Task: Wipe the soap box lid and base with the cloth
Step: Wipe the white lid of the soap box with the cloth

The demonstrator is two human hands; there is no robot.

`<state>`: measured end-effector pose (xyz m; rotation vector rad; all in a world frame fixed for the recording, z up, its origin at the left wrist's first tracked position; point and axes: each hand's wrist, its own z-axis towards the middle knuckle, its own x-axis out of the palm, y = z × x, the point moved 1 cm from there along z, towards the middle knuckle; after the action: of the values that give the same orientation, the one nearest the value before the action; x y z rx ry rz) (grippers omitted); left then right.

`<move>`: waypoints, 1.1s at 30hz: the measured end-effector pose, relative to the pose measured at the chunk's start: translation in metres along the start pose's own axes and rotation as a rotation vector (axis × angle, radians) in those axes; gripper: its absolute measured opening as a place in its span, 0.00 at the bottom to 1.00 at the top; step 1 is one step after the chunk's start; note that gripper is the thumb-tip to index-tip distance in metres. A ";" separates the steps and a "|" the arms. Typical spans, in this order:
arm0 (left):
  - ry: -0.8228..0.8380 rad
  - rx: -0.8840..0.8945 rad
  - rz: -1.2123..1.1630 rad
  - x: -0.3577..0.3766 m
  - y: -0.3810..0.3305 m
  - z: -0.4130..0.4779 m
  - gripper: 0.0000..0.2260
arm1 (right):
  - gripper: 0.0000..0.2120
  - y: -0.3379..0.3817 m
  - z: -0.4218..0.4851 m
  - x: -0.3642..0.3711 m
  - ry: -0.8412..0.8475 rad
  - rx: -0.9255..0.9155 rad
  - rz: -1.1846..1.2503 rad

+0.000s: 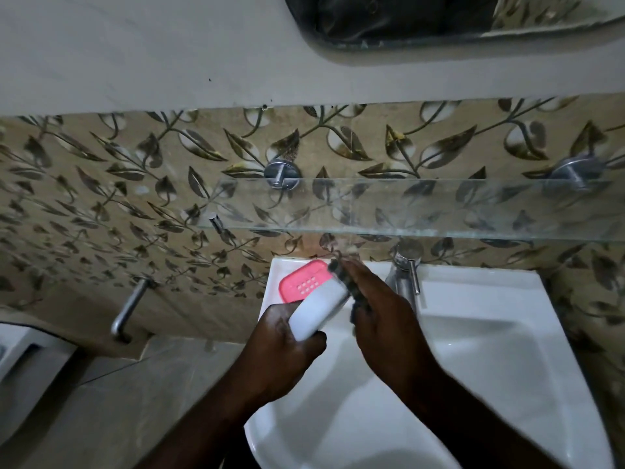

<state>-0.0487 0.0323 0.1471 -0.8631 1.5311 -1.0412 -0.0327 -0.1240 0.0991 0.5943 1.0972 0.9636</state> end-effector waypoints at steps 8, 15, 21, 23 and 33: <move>0.016 0.019 -0.057 -0.002 -0.001 0.001 0.13 | 0.27 0.019 -0.009 0.008 0.041 -0.201 -0.034; -0.048 -0.039 -0.303 -0.001 0.004 0.000 0.04 | 0.21 -0.004 0.010 -0.008 0.179 0.448 0.752; 0.014 -0.076 -0.542 -0.002 0.011 0.008 0.20 | 0.11 -0.008 0.005 0.000 0.175 0.611 1.167; 0.085 -0.153 -0.536 -0.007 0.016 0.007 0.20 | 0.14 -0.013 0.004 -0.003 0.149 0.580 1.098; 0.342 -0.335 -0.379 -0.004 0.022 0.010 0.13 | 0.15 -0.007 -0.002 -0.010 0.181 0.369 0.444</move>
<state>-0.0384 0.0424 0.1275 -1.2966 1.9113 -1.2719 -0.0332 -0.1362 0.0974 1.1014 1.3489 1.2212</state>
